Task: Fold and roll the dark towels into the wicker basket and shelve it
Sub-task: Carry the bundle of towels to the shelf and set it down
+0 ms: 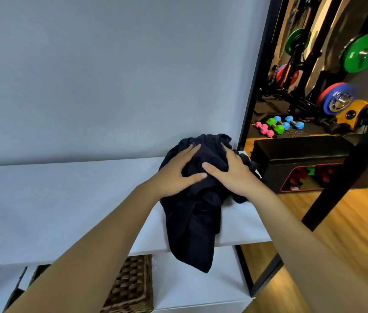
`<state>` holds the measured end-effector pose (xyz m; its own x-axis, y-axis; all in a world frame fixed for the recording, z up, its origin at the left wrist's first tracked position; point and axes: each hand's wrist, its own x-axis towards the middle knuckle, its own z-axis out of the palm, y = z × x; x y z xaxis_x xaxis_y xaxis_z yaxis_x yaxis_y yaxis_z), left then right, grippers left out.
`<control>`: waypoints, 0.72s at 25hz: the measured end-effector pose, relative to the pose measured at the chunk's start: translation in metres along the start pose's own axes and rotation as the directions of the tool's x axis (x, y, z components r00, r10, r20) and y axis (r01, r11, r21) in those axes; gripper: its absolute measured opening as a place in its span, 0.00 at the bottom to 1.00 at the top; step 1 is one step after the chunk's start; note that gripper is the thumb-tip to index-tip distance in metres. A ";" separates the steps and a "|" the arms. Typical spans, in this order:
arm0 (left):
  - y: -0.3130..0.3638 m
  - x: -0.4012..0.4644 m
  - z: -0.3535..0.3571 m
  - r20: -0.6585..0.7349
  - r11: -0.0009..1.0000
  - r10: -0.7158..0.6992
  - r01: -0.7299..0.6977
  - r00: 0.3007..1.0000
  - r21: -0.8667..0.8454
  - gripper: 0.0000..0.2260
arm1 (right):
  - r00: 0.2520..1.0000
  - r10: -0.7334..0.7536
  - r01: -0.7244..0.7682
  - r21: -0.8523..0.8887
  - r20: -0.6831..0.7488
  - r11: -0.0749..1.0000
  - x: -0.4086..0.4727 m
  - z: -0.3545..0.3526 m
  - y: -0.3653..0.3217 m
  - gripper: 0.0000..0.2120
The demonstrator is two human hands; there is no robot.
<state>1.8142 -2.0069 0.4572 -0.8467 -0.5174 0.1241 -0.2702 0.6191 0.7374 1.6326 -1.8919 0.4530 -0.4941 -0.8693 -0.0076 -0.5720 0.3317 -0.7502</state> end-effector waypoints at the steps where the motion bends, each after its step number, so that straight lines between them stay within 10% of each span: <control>1: -0.003 0.001 0.007 -0.005 1.000 0.010 -0.009 1.000 0.014 0.36 | 1.000 0.008 -0.008 -0.016 0.008 1.000 0.002 0.005 0.004 0.52; 12: -0.003 -0.035 0.006 -0.078 0.999 -0.005 0.008 0.997 0.033 0.42 | 0.999 -0.008 0.015 -0.159 0.048 0.987 -0.040 -0.010 -0.009 0.50; 18: -0.008 -0.096 -0.016 -0.195 0.992 0.001 0.023 0.981 0.121 0.38 | 0.938 -0.305 0.135 -0.639 -0.164 0.757 -0.074 0.024 -0.058 0.49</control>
<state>1.9048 -1.9713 0.4500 -0.7412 -0.6222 0.2522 -0.3433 0.6741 0.6540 1.7184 -1.8556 0.4815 -0.3961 -0.8567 0.3303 -0.9182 0.3679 -0.1470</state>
